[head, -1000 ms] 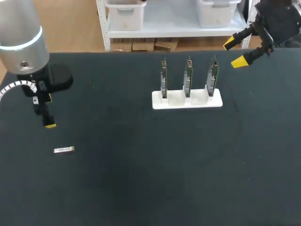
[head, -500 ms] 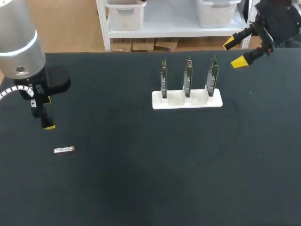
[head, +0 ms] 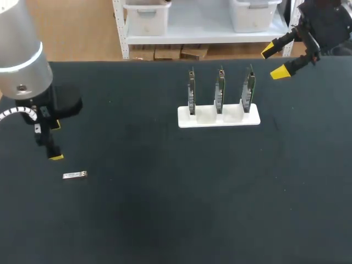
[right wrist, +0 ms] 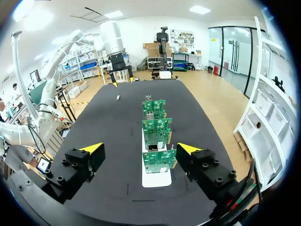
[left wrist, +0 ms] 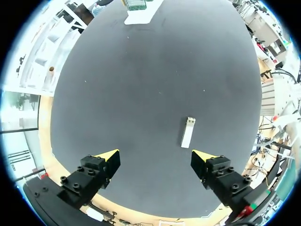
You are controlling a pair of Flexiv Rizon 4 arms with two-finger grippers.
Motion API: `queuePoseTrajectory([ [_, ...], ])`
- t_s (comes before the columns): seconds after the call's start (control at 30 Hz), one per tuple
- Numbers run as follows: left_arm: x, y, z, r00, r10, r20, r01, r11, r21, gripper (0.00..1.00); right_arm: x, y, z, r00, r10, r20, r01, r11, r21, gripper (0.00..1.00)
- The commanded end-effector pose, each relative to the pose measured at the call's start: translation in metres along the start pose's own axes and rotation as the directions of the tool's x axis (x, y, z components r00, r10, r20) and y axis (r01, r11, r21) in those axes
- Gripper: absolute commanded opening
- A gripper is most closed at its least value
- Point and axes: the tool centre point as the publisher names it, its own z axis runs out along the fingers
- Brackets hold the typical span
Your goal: Pick up the optical module with the left hand, and insert it into the network port with the right hand.
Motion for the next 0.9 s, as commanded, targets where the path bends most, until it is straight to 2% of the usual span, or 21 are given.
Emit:
queuePoseTrajectory([
  [0.03,0.010,-0.006,0.003,1.000,0.011,0.020,-0.011,1.000,-0.005,1.00,0.001,0.000,0.000,1.000,-0.003,0.002,0.003,1.000,0.000,1.00],
  [0.2,0.021,-0.016,0.008,0.999,0.015,0.039,-0.015,1.000,0.008,1.00,0.001,0.000,0.000,1.000,-0.003,0.002,0.003,1.000,0.000,1.00],
  [0.27,0.025,-0.023,0.012,0.999,-0.023,0.040,0.024,1.000,-0.015,1.00,0.001,0.000,0.000,1.000,-0.003,0.002,0.003,1.000,0.000,1.00],
  [0.4,0.029,-0.034,0.022,0.998,-0.016,0.054,0.016,1.000,0.008,1.00,0.001,0.000,0.000,1.000,-0.003,0.002,0.003,1.000,0.000,1.00],
  [0.9,0.031,-0.048,0.037,0.998,-0.012,0.066,0.007,0.997,0.073,1.00,0.001,0.000,0.000,1.000,-0.003,0.002,0.003,1.000,0.000,1.00],
])
